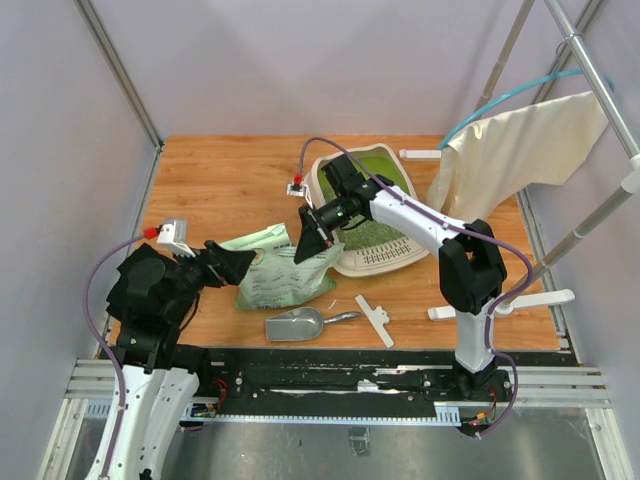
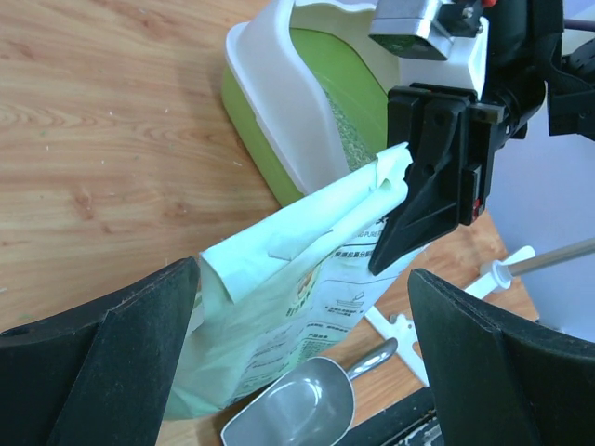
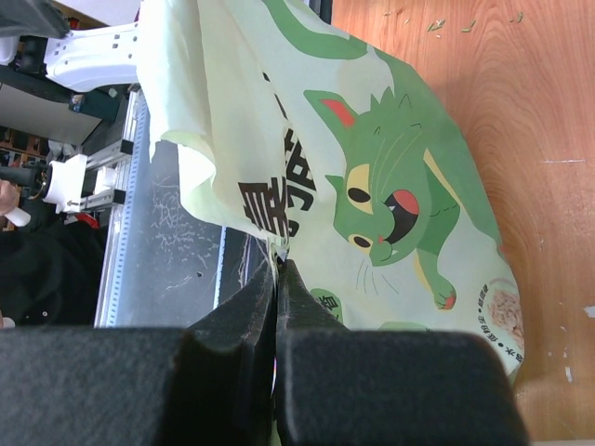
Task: Fill the litter box with clean litter
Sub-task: Close the cat litter bag at the center of the board.
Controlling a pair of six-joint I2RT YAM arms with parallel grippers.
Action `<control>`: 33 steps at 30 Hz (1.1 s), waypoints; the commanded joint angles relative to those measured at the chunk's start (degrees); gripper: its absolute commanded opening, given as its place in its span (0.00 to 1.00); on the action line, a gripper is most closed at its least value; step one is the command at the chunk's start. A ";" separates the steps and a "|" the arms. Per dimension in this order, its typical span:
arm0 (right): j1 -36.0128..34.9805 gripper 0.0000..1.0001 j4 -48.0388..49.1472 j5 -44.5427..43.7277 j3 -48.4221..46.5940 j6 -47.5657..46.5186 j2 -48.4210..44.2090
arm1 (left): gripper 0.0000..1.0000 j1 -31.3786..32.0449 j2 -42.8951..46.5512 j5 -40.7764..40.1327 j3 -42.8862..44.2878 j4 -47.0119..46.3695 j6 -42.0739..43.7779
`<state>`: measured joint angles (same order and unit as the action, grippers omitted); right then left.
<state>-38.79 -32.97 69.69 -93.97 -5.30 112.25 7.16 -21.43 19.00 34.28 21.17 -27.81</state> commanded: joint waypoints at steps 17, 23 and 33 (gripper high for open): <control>1.43 0.01 -0.60 6.46 -2.25 -0.91 -0.25 | 0.77 -0.21 -12.06 23.83 -6.59 -20.85 0.55; 1.51 0.01 -0.69 7.78 -1.36 -2.63 -0.95 | 0.40 -0.38 -13.32 19.79 -3.99 -14.13 3.58; 1.08 0.34 -0.56 5.17 -0.75 -4.98 -1.68 | 0.09 -0.92 -11.17 23.24 -3.68 -12.73 6.01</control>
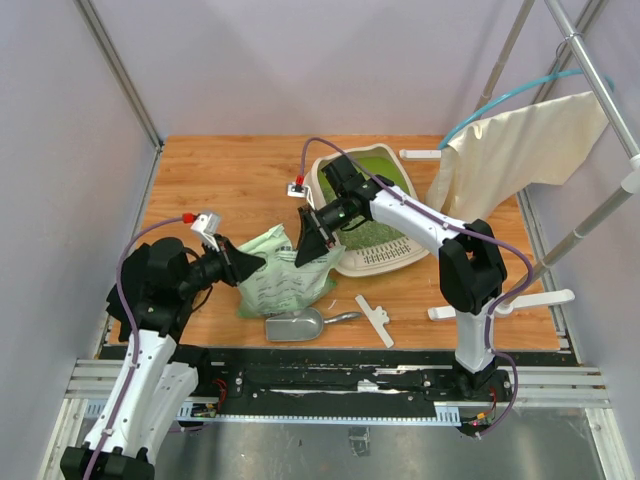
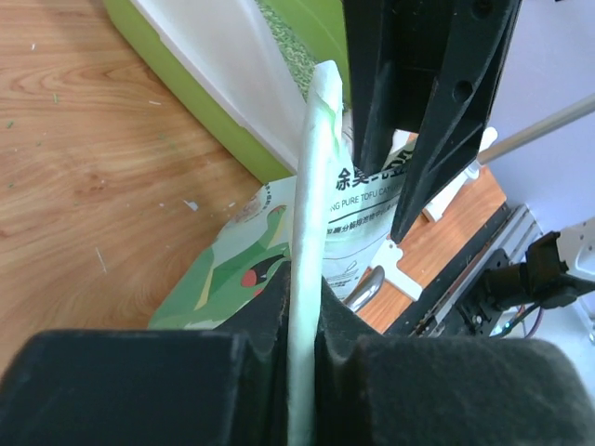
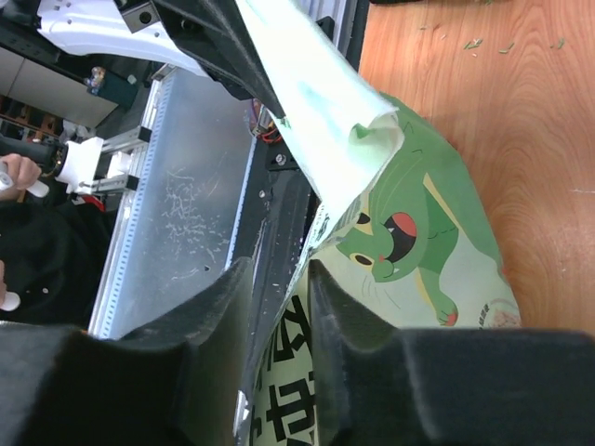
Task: Fill the litter box with clean litter
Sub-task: Close the cat litter bag at the center of the board.
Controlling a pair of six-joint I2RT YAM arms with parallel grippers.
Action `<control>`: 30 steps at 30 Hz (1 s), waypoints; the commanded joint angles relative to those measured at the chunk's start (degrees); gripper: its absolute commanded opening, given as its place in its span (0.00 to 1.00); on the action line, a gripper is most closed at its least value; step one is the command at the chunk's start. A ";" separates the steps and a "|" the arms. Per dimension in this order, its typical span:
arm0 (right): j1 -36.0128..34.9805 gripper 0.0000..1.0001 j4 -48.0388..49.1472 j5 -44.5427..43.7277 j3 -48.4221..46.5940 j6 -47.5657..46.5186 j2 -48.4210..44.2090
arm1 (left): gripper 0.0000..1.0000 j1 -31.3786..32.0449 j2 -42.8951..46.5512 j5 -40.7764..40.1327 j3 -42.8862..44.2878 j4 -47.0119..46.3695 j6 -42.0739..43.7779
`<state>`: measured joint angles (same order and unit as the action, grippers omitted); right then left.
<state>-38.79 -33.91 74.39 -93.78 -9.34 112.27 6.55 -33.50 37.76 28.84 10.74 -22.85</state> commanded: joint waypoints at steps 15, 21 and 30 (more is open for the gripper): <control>-3.49 0.58 5.46 5.99 -5.76 4.42 3.08 | 0.00 -0.31 6.00 5.48 0.17 -6.86 1.52; -4.69 0.35 5.35 9.31 -2.04 4.44 0.07 | 0.01 -0.31 5.89 4.59 -0.14 -7.94 1.84; -3.60 0.01 5.42 11.96 -2.12 8.41 1.61 | 0.04 -0.39 5.34 -4.17 2.25 -5.45 5.44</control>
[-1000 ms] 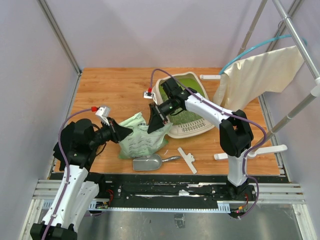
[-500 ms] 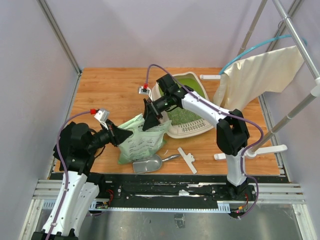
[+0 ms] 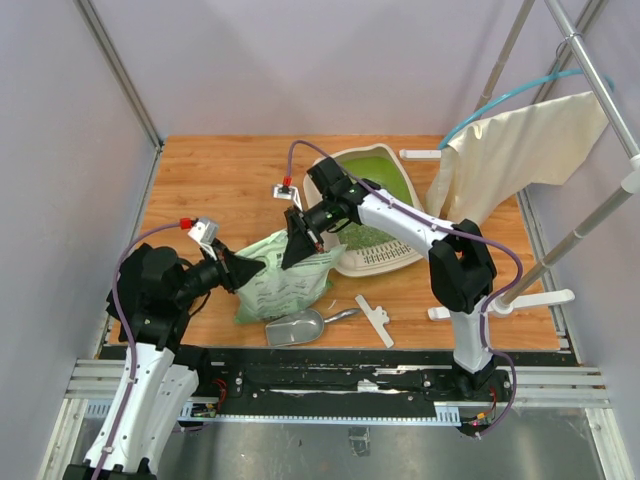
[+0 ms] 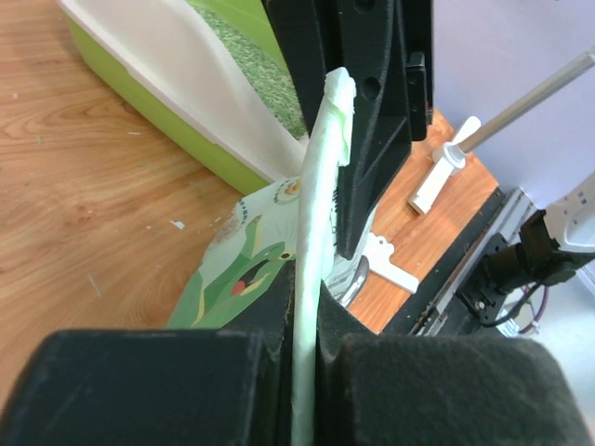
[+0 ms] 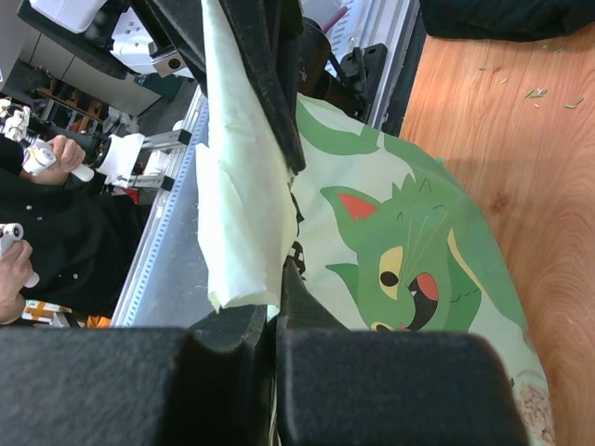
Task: Fill the litter box with clean litter
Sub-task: Close the cat litter bag at the center of the board.
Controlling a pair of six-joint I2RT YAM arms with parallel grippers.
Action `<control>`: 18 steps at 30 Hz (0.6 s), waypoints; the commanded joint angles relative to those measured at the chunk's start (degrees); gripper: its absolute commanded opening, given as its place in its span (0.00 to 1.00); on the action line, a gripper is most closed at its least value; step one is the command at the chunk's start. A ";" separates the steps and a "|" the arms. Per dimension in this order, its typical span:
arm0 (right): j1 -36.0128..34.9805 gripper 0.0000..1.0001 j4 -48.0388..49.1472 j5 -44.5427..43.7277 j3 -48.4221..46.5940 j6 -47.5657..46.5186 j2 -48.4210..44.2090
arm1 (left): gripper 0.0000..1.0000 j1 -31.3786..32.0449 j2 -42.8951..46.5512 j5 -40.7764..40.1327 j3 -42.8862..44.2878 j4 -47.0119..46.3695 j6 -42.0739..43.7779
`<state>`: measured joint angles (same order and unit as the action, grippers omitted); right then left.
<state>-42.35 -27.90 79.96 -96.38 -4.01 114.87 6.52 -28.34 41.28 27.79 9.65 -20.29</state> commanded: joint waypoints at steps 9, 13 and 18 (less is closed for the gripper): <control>1.78 0.13 -0.49 1.93 -0.32 10.47 -0.30 | 0.05 -0.63 -4.42 -9.63 6.02 -5.85 6.41; 1.90 0.02 -0.55 2.26 -0.26 11.02 0.22 | 0.05 -0.80 -6.11 -8.45 7.34 -5.93 8.16; 2.75 0.01 -0.51 -0.20 0.29 13.27 0.44 | 0.16 -1.25 -6.54 -9.39 9.51 -2.70 10.00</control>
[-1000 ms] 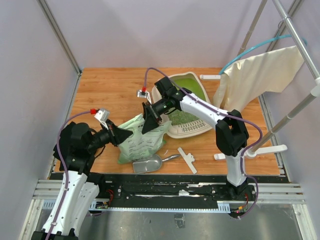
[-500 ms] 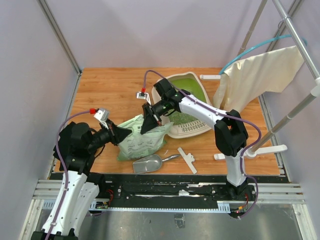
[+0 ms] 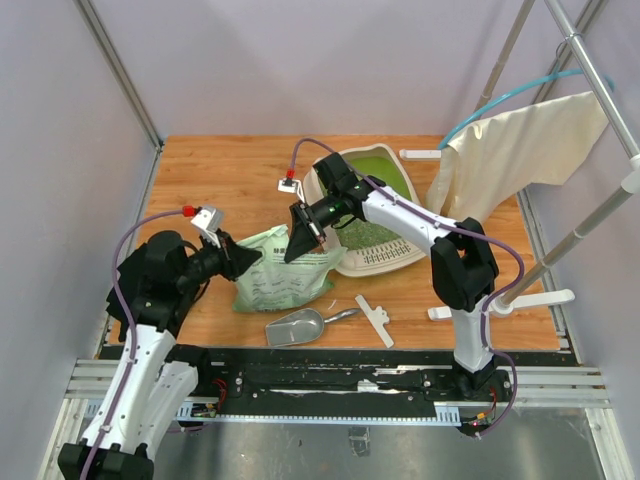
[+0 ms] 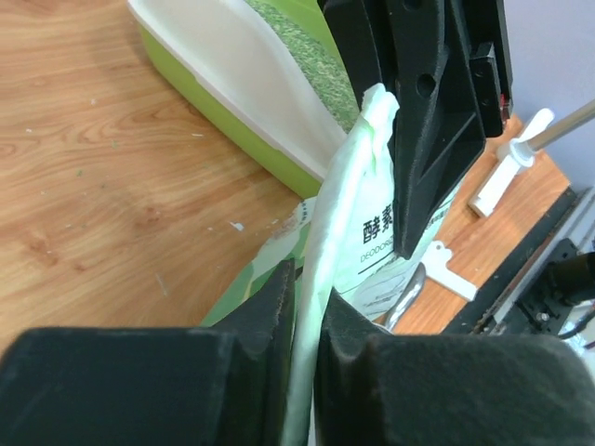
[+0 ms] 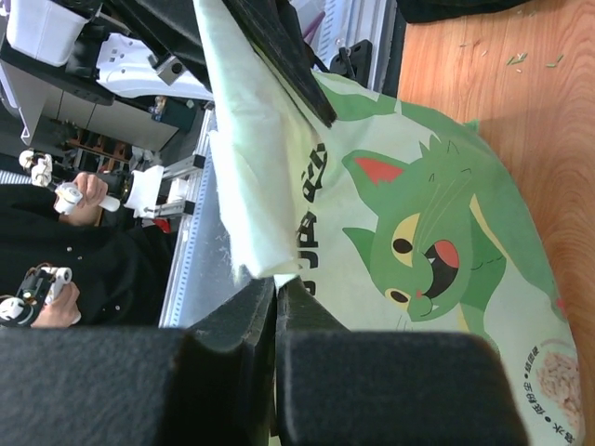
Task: Fill the litter box with clean litter
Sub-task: Close the cat litter bag at the center of the board.
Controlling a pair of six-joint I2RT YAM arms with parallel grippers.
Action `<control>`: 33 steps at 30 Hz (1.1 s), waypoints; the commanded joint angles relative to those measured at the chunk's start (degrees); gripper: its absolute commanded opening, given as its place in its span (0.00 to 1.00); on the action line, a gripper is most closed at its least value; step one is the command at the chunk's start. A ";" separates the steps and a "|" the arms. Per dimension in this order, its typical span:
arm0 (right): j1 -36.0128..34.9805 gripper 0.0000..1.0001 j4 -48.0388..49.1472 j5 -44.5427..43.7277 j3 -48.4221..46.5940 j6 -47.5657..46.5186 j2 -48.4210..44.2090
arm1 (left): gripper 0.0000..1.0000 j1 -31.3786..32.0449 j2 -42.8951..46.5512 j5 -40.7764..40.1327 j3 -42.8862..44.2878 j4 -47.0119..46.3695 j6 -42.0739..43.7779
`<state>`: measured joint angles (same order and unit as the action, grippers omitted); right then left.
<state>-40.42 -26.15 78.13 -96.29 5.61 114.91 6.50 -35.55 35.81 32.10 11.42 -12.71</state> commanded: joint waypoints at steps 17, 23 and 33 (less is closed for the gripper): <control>1.68 0.22 -2.25 1.82 -3.73 11.41 5.59 | 0.80 -1.23 9.78 -19.09 3.61 5.78 -8.35; 1.32 0.29 -1.99 1.77 -4.00 10.72 4.58 | 0.82 -1.23 10.76 -17.43 1.89 4.08 -20.96; 1.48 0.31 -1.84 2.87 -4.63 9.83 4.70 | 0.74 -1.23 17.45 -9.76 -12.11 -10.07 -33.17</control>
<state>-38.85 -27.29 79.50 -98.98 16.29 119.72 5.43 -19.92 22.85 22.04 9.93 -40.73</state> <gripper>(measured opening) 0.308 0.798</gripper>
